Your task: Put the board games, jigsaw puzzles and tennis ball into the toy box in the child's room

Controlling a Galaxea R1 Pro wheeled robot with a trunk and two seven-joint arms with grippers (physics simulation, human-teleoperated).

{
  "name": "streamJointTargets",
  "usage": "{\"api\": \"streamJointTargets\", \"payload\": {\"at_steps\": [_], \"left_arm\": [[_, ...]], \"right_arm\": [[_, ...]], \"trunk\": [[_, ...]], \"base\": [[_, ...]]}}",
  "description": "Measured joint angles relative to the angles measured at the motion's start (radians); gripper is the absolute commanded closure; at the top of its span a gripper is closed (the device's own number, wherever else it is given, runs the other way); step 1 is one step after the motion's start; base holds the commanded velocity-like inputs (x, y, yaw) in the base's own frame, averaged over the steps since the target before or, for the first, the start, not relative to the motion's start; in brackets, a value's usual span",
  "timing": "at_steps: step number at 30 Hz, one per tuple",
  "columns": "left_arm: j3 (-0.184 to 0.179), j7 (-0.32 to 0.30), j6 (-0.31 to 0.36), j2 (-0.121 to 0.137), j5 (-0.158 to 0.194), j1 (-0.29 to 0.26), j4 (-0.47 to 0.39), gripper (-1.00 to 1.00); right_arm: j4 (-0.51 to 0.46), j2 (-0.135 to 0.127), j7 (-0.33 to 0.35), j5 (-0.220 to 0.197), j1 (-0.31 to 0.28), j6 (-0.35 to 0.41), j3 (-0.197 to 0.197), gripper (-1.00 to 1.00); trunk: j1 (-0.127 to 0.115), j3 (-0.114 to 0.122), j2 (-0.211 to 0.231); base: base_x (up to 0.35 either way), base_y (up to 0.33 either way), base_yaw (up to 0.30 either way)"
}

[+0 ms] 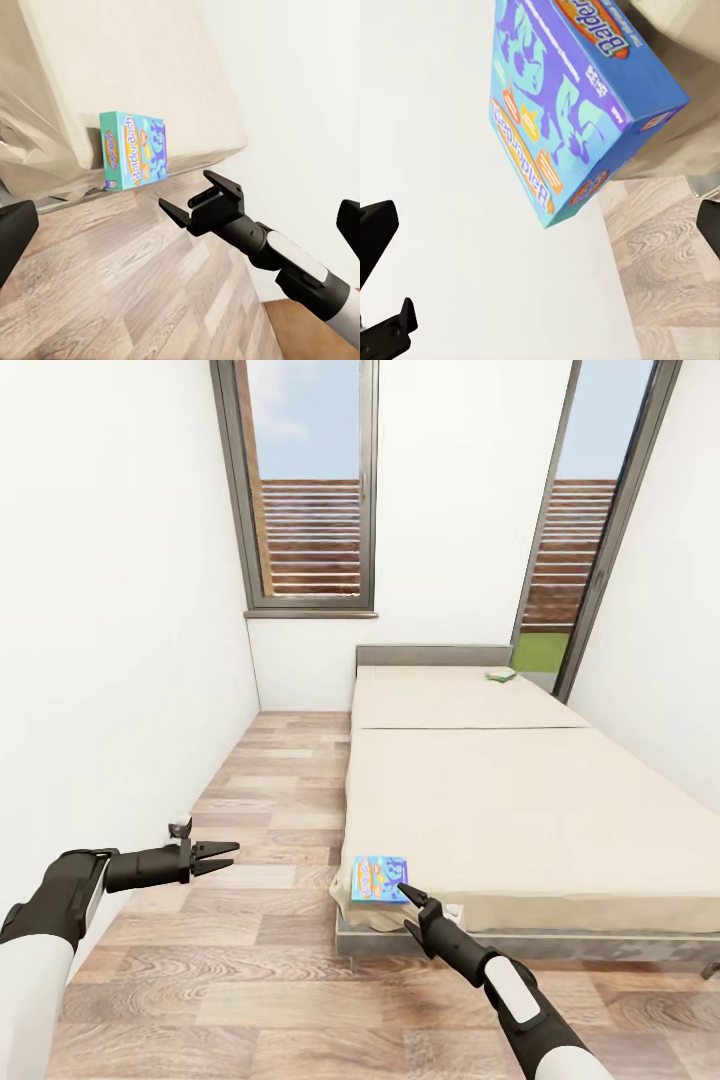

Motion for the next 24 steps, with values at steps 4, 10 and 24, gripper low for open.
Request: {"api": "streamJointTargets", "payload": {"at_steps": [4,10,24], "left_arm": [[0.000,0.000,0.000,0.000,0.000,0.000,0.000,-1.00],[0.000,0.000,-0.001,0.000,0.000,0.000,0.000,-1.00],[0.000,0.000,0.000,-0.002,0.000,0.000,0.000,-1.00]], "right_arm": [[0.000,0.000,0.000,0.000,0.000,0.000,0.000,-1.00],[0.000,-0.002,0.000,0.000,0.000,0.000,0.000,-1.00],[0.001,-0.003,-0.001,0.000,0.000,0.000,0.000,-1.00]], "trunk": [[0.000,0.000,0.000],[0.000,0.000,0.000],[0.000,0.000,0.000]], "base": [[0.160,0.082,0.000],[0.070,0.038,0.000],[0.009,0.005,0.000]]}}
